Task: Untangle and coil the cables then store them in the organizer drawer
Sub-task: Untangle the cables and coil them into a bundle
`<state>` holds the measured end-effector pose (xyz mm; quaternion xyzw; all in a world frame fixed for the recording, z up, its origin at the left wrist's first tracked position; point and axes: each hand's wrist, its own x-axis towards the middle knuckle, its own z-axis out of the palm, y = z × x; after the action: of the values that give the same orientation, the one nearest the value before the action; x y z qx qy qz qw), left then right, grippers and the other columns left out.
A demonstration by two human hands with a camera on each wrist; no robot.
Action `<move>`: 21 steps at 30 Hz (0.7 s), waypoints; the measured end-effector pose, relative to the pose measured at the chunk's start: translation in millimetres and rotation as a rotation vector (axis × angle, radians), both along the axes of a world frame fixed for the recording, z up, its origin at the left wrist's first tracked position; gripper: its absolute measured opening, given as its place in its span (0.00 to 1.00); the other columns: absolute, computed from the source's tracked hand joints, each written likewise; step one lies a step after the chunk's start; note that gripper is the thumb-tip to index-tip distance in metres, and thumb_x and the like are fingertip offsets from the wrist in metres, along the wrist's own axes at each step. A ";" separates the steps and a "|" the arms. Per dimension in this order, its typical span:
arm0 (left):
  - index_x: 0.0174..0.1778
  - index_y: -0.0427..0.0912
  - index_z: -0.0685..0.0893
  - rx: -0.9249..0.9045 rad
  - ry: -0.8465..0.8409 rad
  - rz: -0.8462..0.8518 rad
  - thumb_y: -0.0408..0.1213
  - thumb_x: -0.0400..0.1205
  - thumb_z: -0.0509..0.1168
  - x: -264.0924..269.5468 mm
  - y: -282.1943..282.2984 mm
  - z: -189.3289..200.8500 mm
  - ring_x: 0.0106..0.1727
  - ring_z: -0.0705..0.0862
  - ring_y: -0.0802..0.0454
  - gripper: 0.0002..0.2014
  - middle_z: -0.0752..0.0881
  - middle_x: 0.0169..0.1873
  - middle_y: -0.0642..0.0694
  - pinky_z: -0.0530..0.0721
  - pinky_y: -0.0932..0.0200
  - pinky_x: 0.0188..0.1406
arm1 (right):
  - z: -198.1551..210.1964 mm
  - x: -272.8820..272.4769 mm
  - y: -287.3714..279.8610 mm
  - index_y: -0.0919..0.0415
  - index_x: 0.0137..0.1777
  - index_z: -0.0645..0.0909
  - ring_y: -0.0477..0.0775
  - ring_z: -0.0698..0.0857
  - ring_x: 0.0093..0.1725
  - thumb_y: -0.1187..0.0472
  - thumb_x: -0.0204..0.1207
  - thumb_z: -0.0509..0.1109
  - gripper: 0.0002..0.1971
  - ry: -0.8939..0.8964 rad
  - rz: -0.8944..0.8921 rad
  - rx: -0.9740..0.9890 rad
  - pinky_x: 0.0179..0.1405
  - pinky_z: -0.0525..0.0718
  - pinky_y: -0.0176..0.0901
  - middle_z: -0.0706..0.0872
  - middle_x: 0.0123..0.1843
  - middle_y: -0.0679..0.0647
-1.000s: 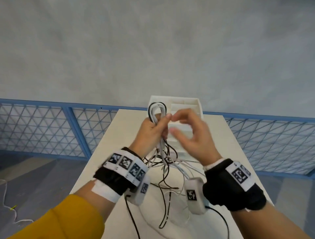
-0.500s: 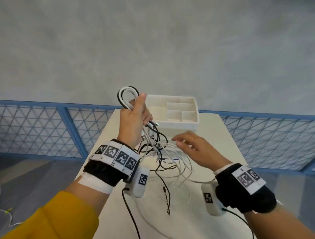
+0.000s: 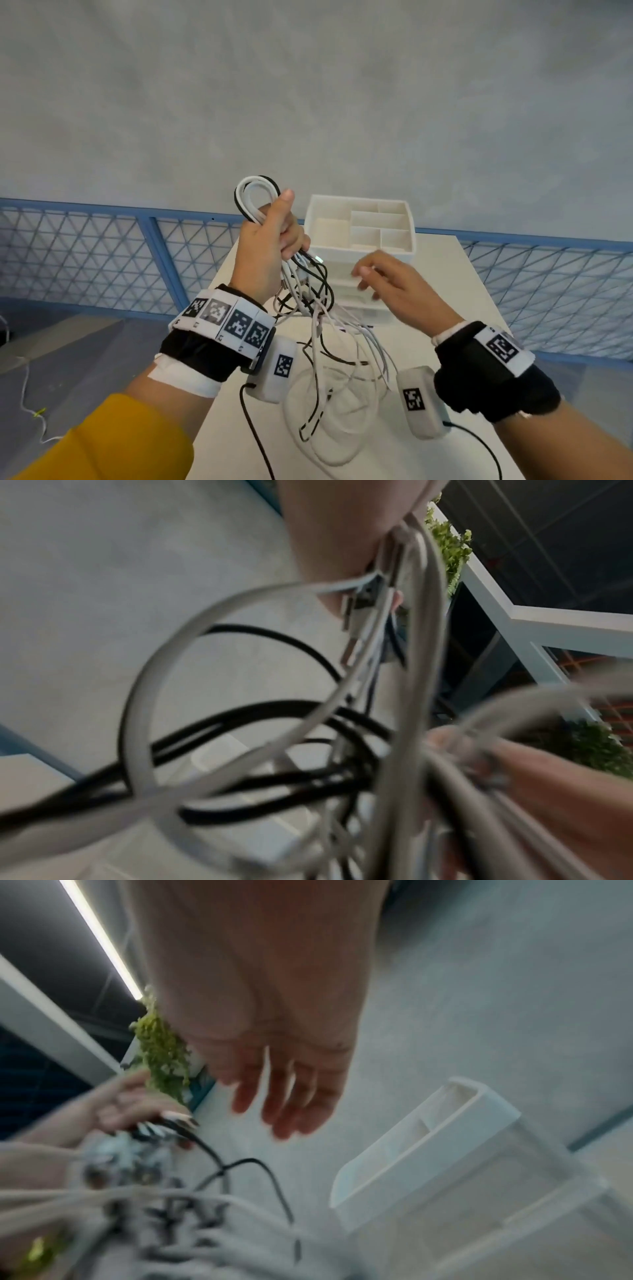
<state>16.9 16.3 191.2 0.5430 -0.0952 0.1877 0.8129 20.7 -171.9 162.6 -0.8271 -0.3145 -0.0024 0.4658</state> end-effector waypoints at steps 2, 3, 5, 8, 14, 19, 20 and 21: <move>0.18 0.47 0.67 -0.006 0.002 -0.094 0.45 0.80 0.60 -3.5 -0.3 3.2 0.14 0.61 0.56 0.22 0.62 0.10 0.54 0.76 0.59 0.27 | -1.6 9.5 0.7 0.44 0.61 0.72 0.41 0.77 0.55 0.67 0.80 0.60 0.17 -0.167 0.035 -0.111 0.54 0.72 0.29 0.78 0.61 0.47; 0.18 0.47 0.67 -0.014 -0.004 -0.134 0.45 0.80 0.60 -4.7 -2.2 4.6 0.13 0.61 0.56 0.22 0.62 0.10 0.54 0.77 0.59 0.26 | -4.0 12.8 4.6 0.44 0.67 0.68 0.41 0.74 0.58 0.67 0.79 0.61 0.22 -0.211 0.110 -0.222 0.59 0.69 0.29 0.76 0.65 0.48; 0.17 0.47 0.67 -0.050 -0.016 -0.179 0.45 0.79 0.60 -7.1 -6.7 7.6 0.13 0.61 0.57 0.22 0.62 0.10 0.54 0.76 0.60 0.25 | -11.5 13.0 17.0 0.52 0.72 0.67 0.42 0.74 0.53 0.62 0.77 0.60 0.23 -0.211 0.229 -0.378 0.57 0.69 0.34 0.80 0.58 0.49; 0.17 0.49 0.68 -0.013 -0.061 -0.109 0.46 0.80 0.59 -8.6 -2.8 15.4 0.14 0.62 0.57 0.23 0.64 0.10 0.55 0.76 0.59 0.27 | -25.6 15.8 21.3 0.63 0.59 0.77 0.32 0.77 0.33 0.60 0.81 0.56 0.13 -0.133 0.261 -0.354 0.37 0.70 0.25 0.73 0.33 0.35; 0.18 0.51 0.69 -0.139 -0.107 0.141 0.48 0.85 0.55 -6.4 44.3 40.2 0.16 0.63 0.57 0.25 0.65 0.12 0.54 0.76 0.58 0.32 | -86.6 34.3 -55.5 0.52 0.45 0.77 0.54 0.78 0.49 0.62 0.82 0.55 0.11 0.160 0.006 -0.815 0.46 0.71 0.38 0.84 0.54 0.58; 0.17 0.51 0.69 -0.113 -0.032 0.006 0.49 0.85 0.53 -0.6 30.6 28.1 0.14 0.64 0.58 0.27 0.65 0.11 0.54 0.77 0.59 0.31 | -46.5 37.4 -54.2 0.42 0.61 0.72 0.51 0.72 0.56 0.67 0.68 0.59 0.24 0.194 -0.056 -0.281 0.51 0.71 0.24 0.71 0.62 0.48; 0.17 0.51 0.69 -0.084 -0.019 -0.026 0.49 0.85 0.53 -0.6 23.6 24.1 0.15 0.65 0.58 0.26 0.65 0.11 0.54 0.77 0.59 0.31 | -32.8 36.8 -43.9 0.43 0.61 0.72 0.49 0.70 0.58 0.66 0.65 0.56 0.26 0.113 -0.094 -0.218 0.56 0.69 0.25 0.71 0.62 0.47; 0.17 0.50 0.69 -0.056 -0.007 -0.054 0.49 0.84 0.53 -0.8 16.2 20.6 0.15 0.65 0.58 0.26 0.65 0.11 0.54 0.77 0.59 0.32 | -20.1 34.6 -32.6 0.45 0.62 0.74 0.48 0.70 0.60 0.66 0.63 0.54 0.27 0.028 -0.110 -0.159 0.60 0.67 0.28 0.72 0.62 0.46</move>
<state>16.1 32.4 211.8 0.5165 -0.1075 0.1701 0.8323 55.2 -204.5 142.6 -0.8774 -0.2610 0.0086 0.4024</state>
